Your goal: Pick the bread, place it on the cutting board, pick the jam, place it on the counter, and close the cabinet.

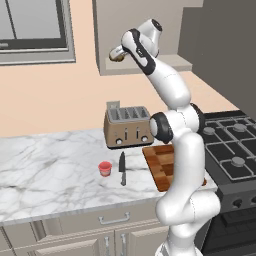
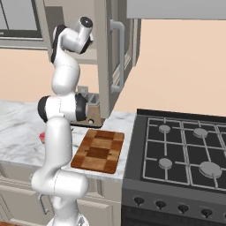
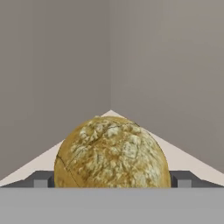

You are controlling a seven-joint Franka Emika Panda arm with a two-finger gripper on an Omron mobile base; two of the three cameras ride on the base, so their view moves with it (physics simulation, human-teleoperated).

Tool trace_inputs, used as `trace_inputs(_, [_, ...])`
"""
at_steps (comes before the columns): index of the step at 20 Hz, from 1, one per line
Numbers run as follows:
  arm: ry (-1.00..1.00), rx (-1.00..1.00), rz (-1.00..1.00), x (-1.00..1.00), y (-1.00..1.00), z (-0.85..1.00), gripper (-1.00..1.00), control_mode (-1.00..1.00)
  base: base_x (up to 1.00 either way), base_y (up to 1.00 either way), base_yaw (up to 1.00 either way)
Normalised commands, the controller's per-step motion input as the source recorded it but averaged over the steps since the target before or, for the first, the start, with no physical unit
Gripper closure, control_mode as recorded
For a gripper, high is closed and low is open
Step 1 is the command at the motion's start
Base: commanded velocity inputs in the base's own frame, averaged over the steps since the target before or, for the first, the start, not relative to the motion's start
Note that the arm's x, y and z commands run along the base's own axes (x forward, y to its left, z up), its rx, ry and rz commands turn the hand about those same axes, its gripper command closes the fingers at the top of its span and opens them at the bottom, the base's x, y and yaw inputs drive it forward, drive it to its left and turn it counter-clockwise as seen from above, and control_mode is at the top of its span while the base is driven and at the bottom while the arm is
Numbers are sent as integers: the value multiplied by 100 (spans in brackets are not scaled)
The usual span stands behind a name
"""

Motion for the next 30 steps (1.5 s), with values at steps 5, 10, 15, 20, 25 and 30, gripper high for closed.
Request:
trace_inputs(5, [0, 0, 0, -12, 0, 8, 100, -100, 0, 0, 0])
trace_inputs(10, [0, 0, 0, -21, -4, 14, 100, -100, 0, 0, 0])
trace_inputs(15, [0, 0, 0, -30, -7, 10, 100, -100, 0, 0, 0])
trace_inputs(20, [-2, 0, 0, -31, -9, 0, 100, -100, 0, 0, 0])
trace_inputs(25, [-8, 0, 0, -34, -3, -1, 100, -100, 0, 0, 0])
trace_inputs(30, [-15, 0, -1, -41, 0, -6, 100, -100, 0, 0, 0])
